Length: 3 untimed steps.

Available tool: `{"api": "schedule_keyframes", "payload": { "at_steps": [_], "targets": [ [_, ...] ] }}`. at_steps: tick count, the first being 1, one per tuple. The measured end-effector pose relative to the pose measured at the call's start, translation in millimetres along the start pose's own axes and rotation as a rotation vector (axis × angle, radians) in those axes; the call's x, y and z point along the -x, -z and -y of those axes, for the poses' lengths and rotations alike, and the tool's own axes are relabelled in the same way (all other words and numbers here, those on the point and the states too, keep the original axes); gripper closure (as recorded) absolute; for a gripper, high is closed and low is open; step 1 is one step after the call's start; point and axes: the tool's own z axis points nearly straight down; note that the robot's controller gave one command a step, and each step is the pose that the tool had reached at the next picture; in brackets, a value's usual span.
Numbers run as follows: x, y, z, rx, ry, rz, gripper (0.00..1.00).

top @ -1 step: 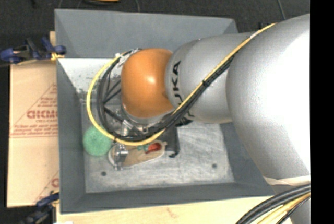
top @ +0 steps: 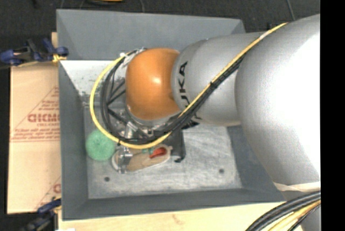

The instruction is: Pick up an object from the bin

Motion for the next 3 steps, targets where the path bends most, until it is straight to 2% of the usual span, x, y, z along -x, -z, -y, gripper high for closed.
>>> {"api": "schedule_keyframes", "payload": {
  "at_steps": [1,2,3],
  "targets": [
    [5.7,-12,3,0.002,-0.045,0.005,0.0],
    [16.6,-42,3,0.006,-0.071,0.014,0.0],
    [14.0,-60,6,-0.001,0.028,0.001,0.0]
  ]
}}
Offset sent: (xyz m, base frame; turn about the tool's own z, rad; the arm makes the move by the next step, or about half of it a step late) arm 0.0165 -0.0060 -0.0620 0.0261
